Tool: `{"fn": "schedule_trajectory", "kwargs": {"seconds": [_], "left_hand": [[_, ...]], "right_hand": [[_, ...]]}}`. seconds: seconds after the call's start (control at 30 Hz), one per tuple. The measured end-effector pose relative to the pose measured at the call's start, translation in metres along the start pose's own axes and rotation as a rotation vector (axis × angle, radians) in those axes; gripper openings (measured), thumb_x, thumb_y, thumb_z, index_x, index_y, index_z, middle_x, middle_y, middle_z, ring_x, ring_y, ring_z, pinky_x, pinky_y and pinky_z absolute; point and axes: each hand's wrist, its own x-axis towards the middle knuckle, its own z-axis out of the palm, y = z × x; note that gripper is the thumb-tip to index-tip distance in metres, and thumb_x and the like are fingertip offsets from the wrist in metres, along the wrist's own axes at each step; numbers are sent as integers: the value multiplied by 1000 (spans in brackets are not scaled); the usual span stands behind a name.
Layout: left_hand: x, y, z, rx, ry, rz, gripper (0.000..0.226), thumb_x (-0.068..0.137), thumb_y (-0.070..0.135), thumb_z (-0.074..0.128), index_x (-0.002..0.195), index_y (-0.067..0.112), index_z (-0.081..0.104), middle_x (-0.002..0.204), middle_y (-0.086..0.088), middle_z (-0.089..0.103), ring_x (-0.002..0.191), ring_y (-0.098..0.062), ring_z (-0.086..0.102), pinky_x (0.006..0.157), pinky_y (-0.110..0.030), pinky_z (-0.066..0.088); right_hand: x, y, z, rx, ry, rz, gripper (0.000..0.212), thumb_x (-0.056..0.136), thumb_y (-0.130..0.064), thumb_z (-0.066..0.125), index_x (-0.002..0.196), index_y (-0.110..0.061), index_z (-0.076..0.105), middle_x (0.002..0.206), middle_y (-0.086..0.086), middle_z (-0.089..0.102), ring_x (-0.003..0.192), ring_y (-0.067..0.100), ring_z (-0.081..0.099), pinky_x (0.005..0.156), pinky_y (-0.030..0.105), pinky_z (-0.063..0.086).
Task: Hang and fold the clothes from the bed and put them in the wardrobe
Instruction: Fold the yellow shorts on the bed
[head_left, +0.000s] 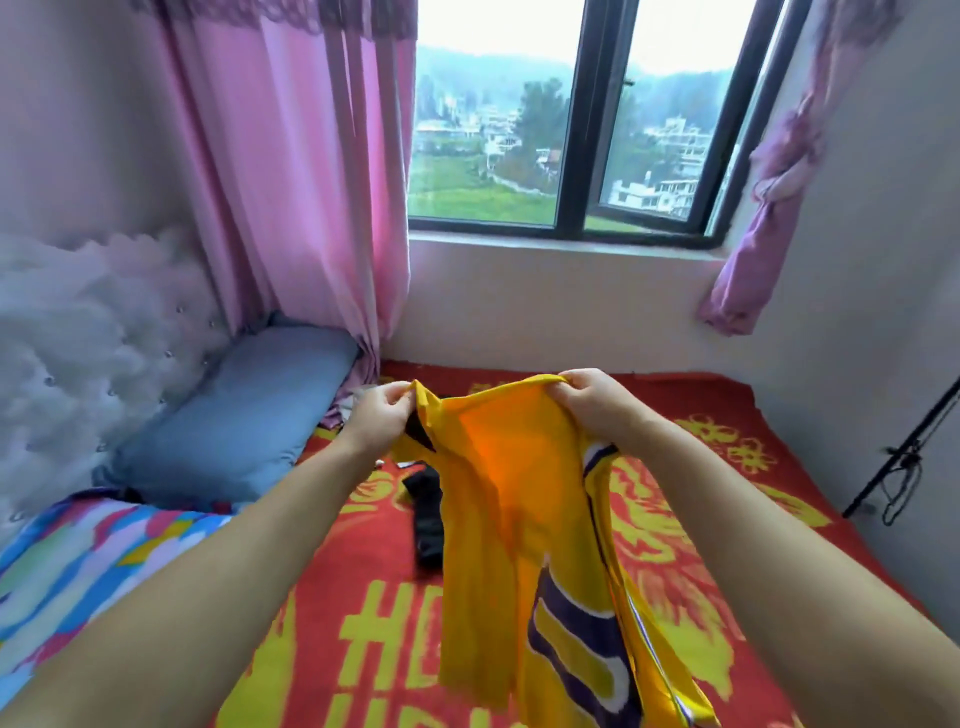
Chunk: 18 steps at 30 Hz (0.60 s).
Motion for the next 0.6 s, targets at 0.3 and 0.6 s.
{"fn": "schedule_trajectory", "kwargs": {"seconds": [0.3,0.6], "left_hand": [[-35,71,25,145,-135,408,39,91,35,60,128,23,52,122,-2,59,110,-11,56,93,-25,48],[-52,105,64,76,-276,367,87,86,36,67,151,29,9,124,8,49,115,-15,53,91,-27,49]], "right_hand": [[-11,-42,-40,397,121,132,23,98,-16,47,86,-4,63,84,16,60,76,28,60,79,45,55],[-18,-56,-62,742,125,191,16,100,-13,45,101,-6,59,95,15,64,82,27,65,72,40,56]]}}
